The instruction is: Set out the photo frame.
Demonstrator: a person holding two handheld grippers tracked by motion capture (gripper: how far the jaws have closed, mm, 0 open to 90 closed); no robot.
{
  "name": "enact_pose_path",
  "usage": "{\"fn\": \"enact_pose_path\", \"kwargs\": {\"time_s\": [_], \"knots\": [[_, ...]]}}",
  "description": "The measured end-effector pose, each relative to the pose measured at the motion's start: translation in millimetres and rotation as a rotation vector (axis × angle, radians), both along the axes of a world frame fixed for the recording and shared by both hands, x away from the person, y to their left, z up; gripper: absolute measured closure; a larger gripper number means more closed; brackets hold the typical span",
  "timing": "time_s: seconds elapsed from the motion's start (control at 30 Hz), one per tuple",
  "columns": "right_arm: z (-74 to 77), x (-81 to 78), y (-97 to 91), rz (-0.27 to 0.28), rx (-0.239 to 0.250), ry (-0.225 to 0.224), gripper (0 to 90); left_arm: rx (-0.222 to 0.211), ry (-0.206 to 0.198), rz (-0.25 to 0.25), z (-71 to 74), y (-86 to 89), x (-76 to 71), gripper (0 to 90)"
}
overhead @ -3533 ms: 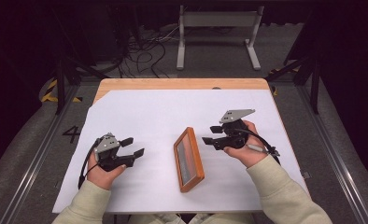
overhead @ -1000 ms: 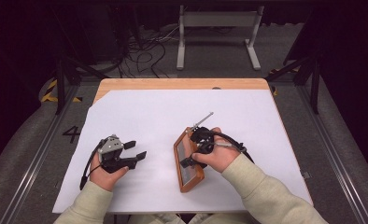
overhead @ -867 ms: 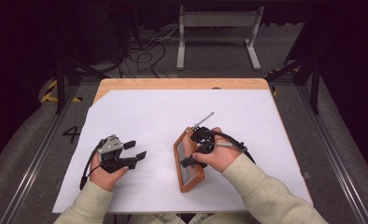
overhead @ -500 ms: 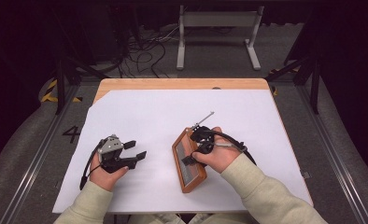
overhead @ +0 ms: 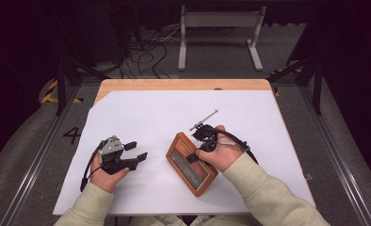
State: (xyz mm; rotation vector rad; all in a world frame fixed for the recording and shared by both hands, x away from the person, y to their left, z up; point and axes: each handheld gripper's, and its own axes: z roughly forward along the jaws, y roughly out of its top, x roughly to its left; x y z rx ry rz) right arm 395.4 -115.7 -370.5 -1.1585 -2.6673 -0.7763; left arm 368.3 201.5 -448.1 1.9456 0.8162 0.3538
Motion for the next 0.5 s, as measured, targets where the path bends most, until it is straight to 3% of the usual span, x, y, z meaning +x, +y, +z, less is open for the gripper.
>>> {"fn": "enact_pose_path", "kwargs": {"time_s": [0.27,0.5], "knots": [[17.0,4.5,-5.3,0.044,-0.013,-0.034,71.4,-0.003,-0.005,0.004,0.2,1.5,-1.4,36.6],[46.5,17.5,-12.8,0.157,-0.017,-0.104,71.5,-0.003,0.003,0.022,0.0,7.2,-6.3,36.6]]}}
